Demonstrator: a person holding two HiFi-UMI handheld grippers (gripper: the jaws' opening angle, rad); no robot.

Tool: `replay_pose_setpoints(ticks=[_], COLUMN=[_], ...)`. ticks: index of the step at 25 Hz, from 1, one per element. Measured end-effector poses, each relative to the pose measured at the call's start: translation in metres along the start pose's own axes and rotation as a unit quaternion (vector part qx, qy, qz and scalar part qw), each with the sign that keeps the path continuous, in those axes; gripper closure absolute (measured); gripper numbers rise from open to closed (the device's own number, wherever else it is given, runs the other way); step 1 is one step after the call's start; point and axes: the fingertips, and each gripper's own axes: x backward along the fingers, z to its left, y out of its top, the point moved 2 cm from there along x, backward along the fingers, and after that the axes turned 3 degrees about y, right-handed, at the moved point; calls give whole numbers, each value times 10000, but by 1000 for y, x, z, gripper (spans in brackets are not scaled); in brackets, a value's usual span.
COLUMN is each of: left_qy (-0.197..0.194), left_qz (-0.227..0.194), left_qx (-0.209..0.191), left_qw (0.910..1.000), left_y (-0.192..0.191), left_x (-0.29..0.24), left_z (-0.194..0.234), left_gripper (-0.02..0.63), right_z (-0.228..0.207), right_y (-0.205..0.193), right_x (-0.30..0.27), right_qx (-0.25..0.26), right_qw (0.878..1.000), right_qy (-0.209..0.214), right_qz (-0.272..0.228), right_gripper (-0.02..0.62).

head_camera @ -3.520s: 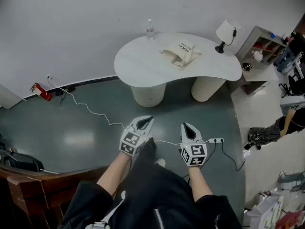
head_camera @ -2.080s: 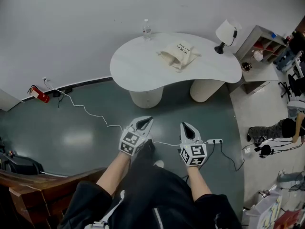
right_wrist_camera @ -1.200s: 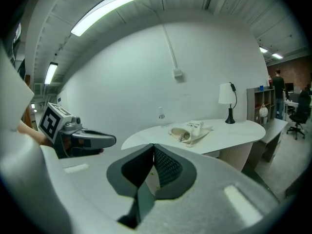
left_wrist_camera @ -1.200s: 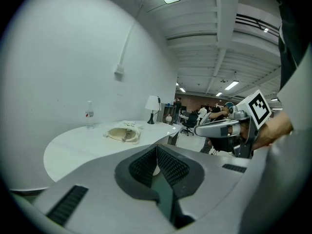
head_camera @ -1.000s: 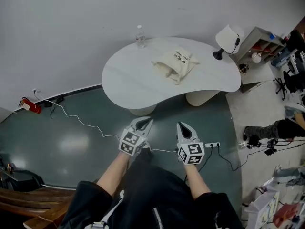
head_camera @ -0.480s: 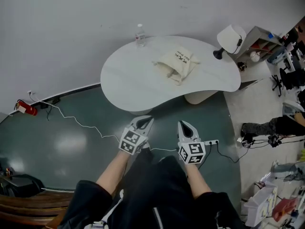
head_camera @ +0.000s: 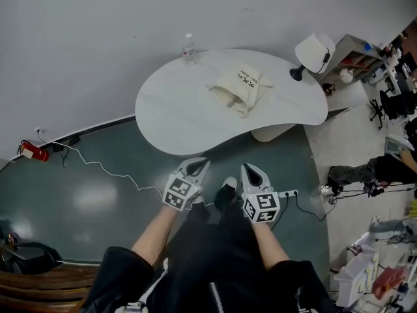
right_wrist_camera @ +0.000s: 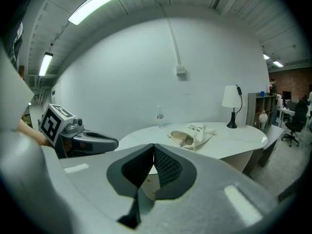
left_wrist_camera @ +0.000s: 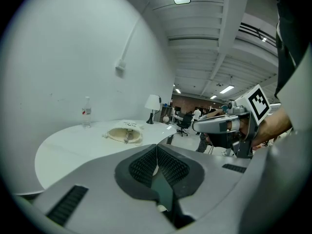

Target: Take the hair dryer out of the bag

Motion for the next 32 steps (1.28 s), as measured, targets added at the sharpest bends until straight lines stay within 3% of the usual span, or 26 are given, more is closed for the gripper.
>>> replay_pose_setpoints(ticks=[13, 32], left_qy=[203, 750], left_qz=[122, 304], left_qx=[23, 200], left_qw=[9997, 9965], left_y=[8, 44], left_x=[-31, -125], left_z=[31, 65], left_gripper=[592, 592], right_z=[-24, -121], right_y=[10, 59], right_x=[-48, -124], right_qx=[-118, 30], right_qw=[9997, 9973], right_qy=[212, 736], right_qz=[15, 47], right_gripper=[591, 591])
